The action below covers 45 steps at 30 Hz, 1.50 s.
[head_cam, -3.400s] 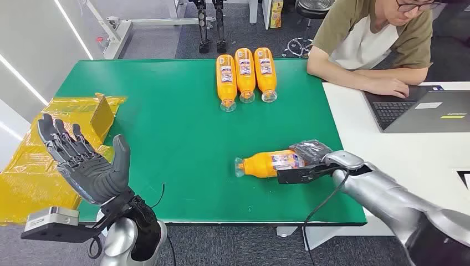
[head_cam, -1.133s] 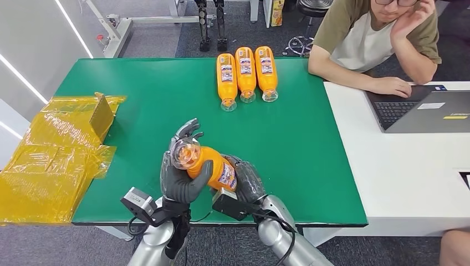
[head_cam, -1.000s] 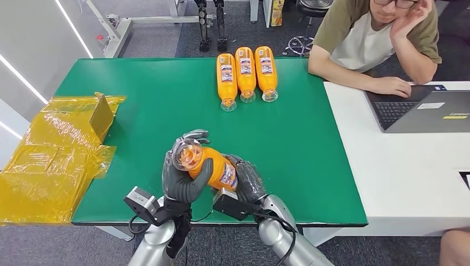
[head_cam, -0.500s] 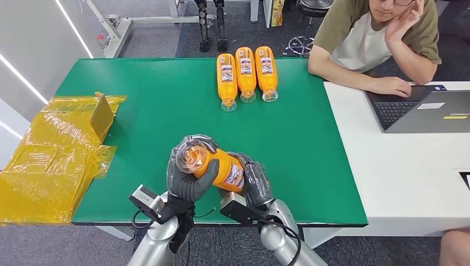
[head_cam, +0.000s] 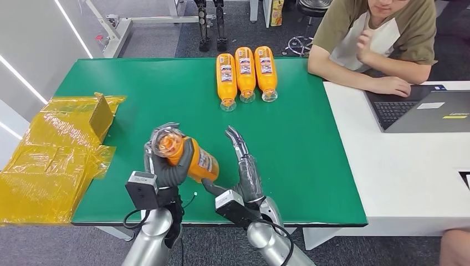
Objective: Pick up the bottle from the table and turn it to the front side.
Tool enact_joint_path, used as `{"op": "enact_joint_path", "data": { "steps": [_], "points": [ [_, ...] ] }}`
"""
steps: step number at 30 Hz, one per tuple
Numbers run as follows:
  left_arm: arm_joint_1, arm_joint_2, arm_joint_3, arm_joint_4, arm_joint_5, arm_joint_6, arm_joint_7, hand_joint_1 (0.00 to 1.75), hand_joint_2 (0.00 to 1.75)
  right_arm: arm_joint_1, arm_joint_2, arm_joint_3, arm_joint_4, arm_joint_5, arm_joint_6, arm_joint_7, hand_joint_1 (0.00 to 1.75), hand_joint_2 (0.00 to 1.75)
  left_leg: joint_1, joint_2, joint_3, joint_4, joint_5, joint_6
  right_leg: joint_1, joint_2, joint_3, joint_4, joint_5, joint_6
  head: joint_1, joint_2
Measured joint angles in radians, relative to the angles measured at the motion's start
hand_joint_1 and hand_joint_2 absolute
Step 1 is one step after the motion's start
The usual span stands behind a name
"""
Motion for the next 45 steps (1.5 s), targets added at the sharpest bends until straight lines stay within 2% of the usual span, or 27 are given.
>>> {"op": "enact_joint_path", "data": {
  "steps": [5, 9, 13, 15, 18, 21, 28, 34, 40, 45],
  "points": [
    [-0.024, 0.008, 0.071, -0.014, -0.122, 0.16, 0.054, 1.75, 1.75, 0.05, 0.002, 0.011, -0.065, -0.006, -0.028, -0.003, 0.0, 1.75, 0.0, 0.0, 0.0, 0.0, 0.0, 0.0, 0.0, 0.0, 0.0, 0.0, 0.0, 0.0, 0.0, 0.0],
    [-0.063, 0.047, 0.124, -0.018, -0.323, 0.278, 0.151, 1.75, 1.75, 0.1, 0.002, 0.016, -0.139, -0.027, -0.053, -0.008, 0.0, 1.75, 0.0, 0.0, 0.0, 0.0, 0.0, 0.0, 0.0, 0.0, 0.0, 0.0, 0.0, 0.0, 0.0, 0.0],
    [-0.159, 0.103, 0.178, 0.041, -0.391, 0.293, 0.184, 1.75, 1.75, 0.145, 0.001, 0.017, -0.205, -0.046, -0.071, -0.02, 0.0, 1.75, 0.0, -0.001, 0.0, -0.001, 0.001, -0.001, 0.0, -0.001, 0.0, 0.0, 0.0, 0.0, 0.0, 0.0],
    [-0.213, 0.13, 0.203, 0.092, -0.505, 0.301, 0.225, 1.75, 1.75, 0.162, -0.001, 0.017, -0.23, -0.053, -0.077, -0.027, 0.0, 1.75, 0.0, 0.0, 0.0, -0.001, 0.001, -0.002, 0.0, -0.001, 0.0, 0.001, 0.0, -0.001, 0.0, 0.0],
    [-0.282, 0.166, 0.252, 0.161, -0.747, 0.304, 0.304, 1.75, 1.75, 0.183, -0.008, 0.017, -0.264, -0.059, -0.086, -0.031, 0.0, 1.75, 0.0, 0.0, 0.0, 0.0, 0.002, -0.003, 0.0, 0.0, 0.0, 0.001, 0.001, -0.001, 0.0, 0.0],
    [-0.356, 0.202, 0.284, 0.252, -0.916, 0.305, 0.385, 1.75, 1.75, 0.203, -0.018, 0.017, -0.298, -0.062, -0.093, -0.031, 0.0, 1.75, 0.0, 0.0, 0.0, 0.0, 0.002, -0.002, 0.0, 0.0, 0.0, 0.001, 0.001, -0.001, 0.001, 0.0],
    [-0.493, 0.266, 0.282, 0.492, -1.166, 0.274, 0.622, 1.75, 1.75, 0.229, -0.03, 0.017, -0.358, -0.048, -0.1, -0.017, 0.0, 1.75, 0.0, 0.001, 0.0, -0.001, 0.002, -0.002, 0.0, 0.001, -0.001, 0.001, 0.001, -0.001, 0.0, 0.0],
    [-0.516, 0.292, 0.21, 0.604, -1.232, 0.201, 0.74, 1.75, 1.75, 0.23, -0.03, 0.021, -0.369, -0.046, -0.1, -0.011, 0.0, 1.75, 0.0, 0.001, 0.0, -0.001, 0.002, -0.002, 0.0, 0.001, -0.001, 0.001, 0.001, -0.001, 0.001, 0.0],
    [-0.516, 0.304, 0.156, 0.653, -1.234, 0.183, 0.763, 1.75, 1.75, 0.23, -0.031, 0.024, -0.369, -0.046, -0.1, -0.011, 0.0, 1.75, 0.0, 0.001, 0.0, -0.001, 0.002, -0.003, 0.0, 0.001, -0.001, 0.0, 0.001, -0.001, 0.001, 0.0],
    [-0.499, 0.305, 0.13, 0.677, -1.234, 0.127, 0.806, 1.75, 1.75, 0.228, -0.031, 0.029, -0.369, -0.046, -0.099, -0.011, 0.0, 1.75, 0.0, 0.001, 0.0, -0.001, 0.001, -0.003, 0.0, 0.001, -0.001, 0.0, 0.001, -0.001, 0.001, 0.0]
  ]
}}
